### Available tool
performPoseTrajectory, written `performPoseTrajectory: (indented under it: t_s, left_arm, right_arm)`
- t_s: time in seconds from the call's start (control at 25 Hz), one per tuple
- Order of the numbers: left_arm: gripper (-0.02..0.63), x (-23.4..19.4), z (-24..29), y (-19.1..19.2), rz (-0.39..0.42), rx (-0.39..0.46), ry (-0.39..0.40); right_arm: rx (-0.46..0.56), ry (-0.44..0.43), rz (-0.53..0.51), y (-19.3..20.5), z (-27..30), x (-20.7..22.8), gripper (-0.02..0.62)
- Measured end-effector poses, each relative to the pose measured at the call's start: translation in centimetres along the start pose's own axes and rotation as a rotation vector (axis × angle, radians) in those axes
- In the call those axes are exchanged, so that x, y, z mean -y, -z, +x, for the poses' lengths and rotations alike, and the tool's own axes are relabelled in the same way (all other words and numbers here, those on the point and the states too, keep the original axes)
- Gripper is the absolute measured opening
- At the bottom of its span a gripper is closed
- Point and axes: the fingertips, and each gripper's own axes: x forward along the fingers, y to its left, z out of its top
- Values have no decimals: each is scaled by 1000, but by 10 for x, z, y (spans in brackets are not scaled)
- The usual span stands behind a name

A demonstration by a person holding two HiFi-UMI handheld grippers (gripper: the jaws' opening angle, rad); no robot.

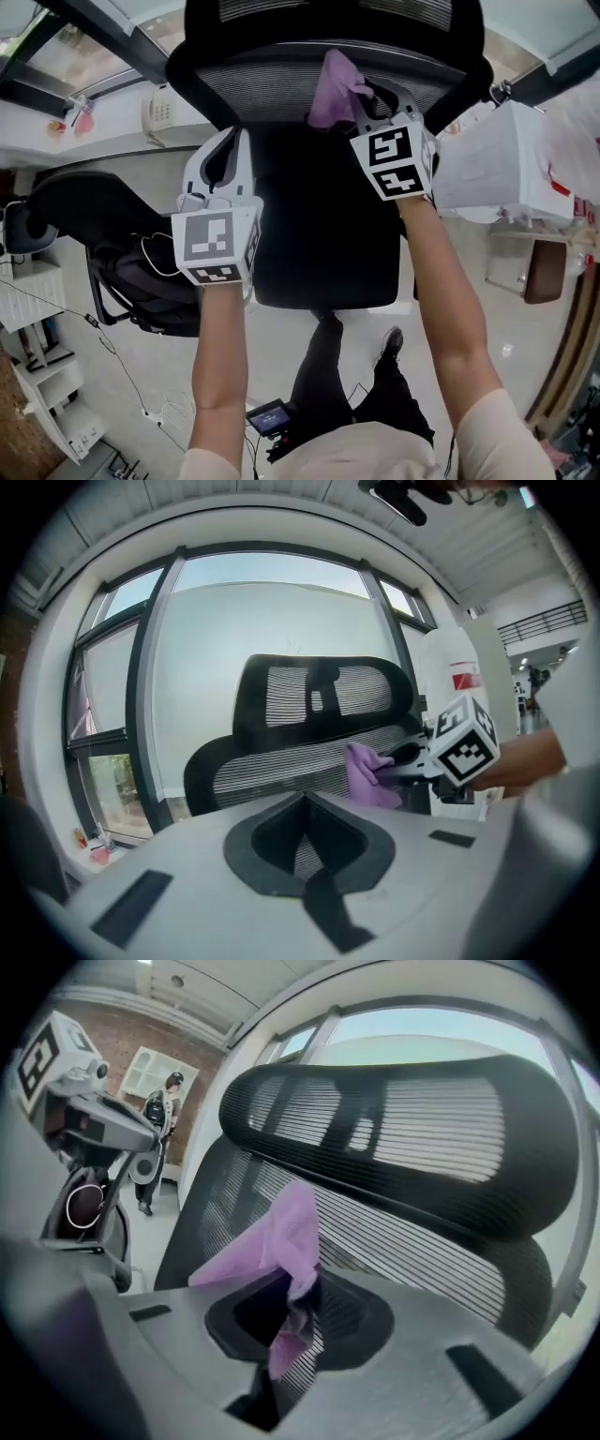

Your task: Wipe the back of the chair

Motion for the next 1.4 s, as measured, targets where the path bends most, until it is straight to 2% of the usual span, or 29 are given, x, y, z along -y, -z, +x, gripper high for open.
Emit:
performPoseTrajectory:
  t_s: [0.2,0.32,0.48,0.64,0.76,0.92,1.24,1.4]
  left_arm:
    - [8,71,38,-13,18,22,85]
    - [8,108,51,-18,45,41,132]
    - [8,131,59,-17,47,34,159]
    - [8,127,58,-14,47,27,147]
    - [8,110,51,-12,40,24,121]
    - [8,65,35,-1,25,13,62]
    - [8,-47,-14,42,-8,-30,-75]
    - [8,-87,-39,67,-22,-53,-132]
  right_arm:
    - [-57,125,72,62,-45,79,54]
    - [-87,175,107,89,-66,110,54]
    - [-98,184,124,105,-76,123,54]
    - [-91,157,129,100,-70,115,54]
    - [-75,105,116,84,-58,92,54]
    - [-35,24,87,46,-29,42,54]
    - [49,-225,-8,-43,48,-128,52]
    - [52,-239,-10,-59,71,-166,52]
